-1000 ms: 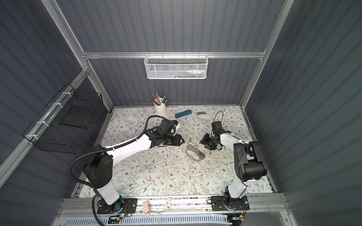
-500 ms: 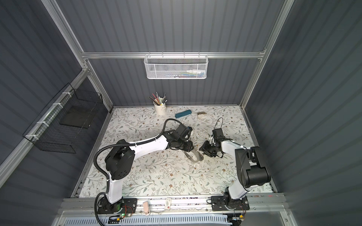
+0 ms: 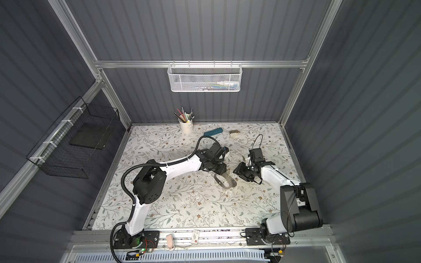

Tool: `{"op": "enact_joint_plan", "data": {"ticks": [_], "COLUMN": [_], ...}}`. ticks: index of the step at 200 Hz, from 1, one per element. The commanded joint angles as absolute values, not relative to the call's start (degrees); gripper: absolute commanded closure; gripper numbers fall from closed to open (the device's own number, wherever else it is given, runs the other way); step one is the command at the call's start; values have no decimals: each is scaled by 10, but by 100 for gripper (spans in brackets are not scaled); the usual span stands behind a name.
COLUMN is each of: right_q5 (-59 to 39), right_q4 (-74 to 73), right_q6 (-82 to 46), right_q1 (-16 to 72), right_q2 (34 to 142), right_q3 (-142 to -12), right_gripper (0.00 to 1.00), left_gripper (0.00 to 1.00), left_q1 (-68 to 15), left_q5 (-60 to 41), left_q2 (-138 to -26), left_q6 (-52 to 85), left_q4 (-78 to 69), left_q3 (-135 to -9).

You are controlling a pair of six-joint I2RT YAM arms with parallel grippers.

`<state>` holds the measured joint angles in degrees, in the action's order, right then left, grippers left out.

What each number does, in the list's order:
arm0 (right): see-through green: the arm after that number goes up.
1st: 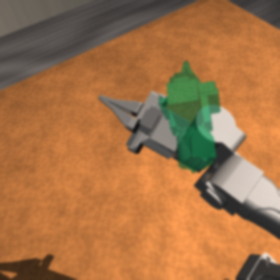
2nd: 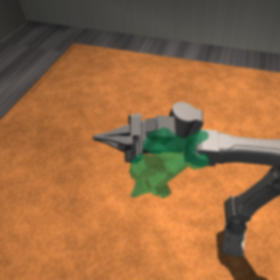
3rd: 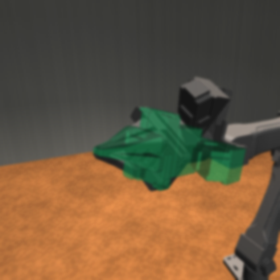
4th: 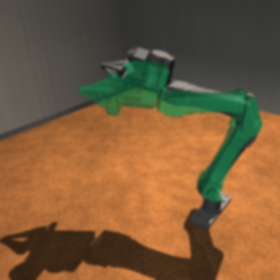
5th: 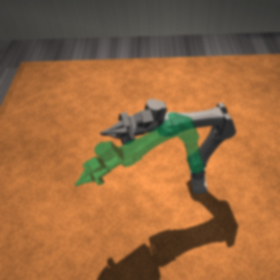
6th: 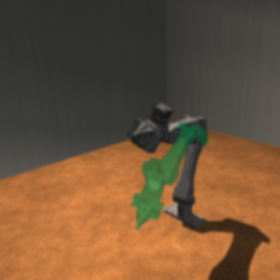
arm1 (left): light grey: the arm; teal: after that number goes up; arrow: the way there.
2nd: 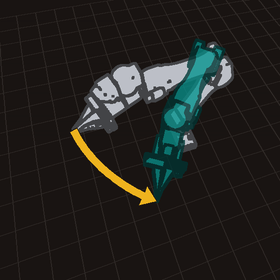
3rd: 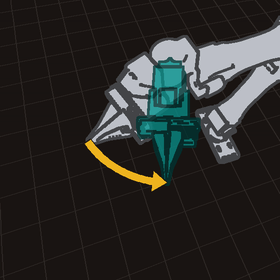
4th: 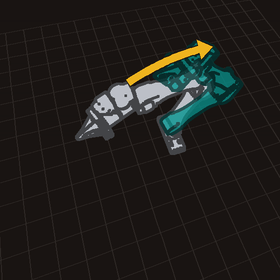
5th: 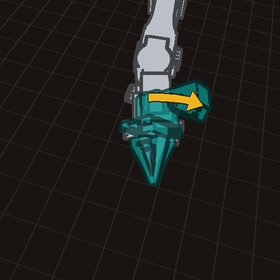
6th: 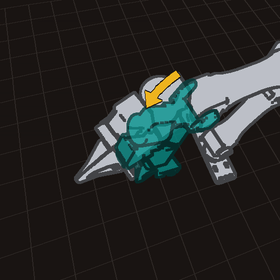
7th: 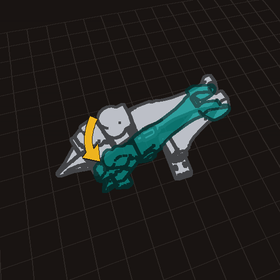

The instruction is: Put the keys on the keyring

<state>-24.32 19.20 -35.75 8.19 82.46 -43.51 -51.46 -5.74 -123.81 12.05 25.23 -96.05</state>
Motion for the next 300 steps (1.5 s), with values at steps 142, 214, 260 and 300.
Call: {"op": "enact_joint_plan", "data": {"ticks": [142,214,260,300], "right_q5": [-235,-237,-239,-239], "right_q4": [235,232,231,232], "right_q6": [-358,-359,-358,-358], "right_q1": [77,77,77,77], "right_q2": [794,796,796,791], "right_q3": [-442,-441,-441,-443], "right_gripper": [52,52,52,52], "left_gripper": [72,77,85,99], "left_q1": [-519,-520,-520,-520], "left_q5": [-24,-34,-20,-15], "left_q2": [-1313,-1330,-1320,-1302], "left_q6": [62,61,66,70], "left_q4": [293,304,299,299], "left_q3": [-1038,-1052,-1043,-1040]}}
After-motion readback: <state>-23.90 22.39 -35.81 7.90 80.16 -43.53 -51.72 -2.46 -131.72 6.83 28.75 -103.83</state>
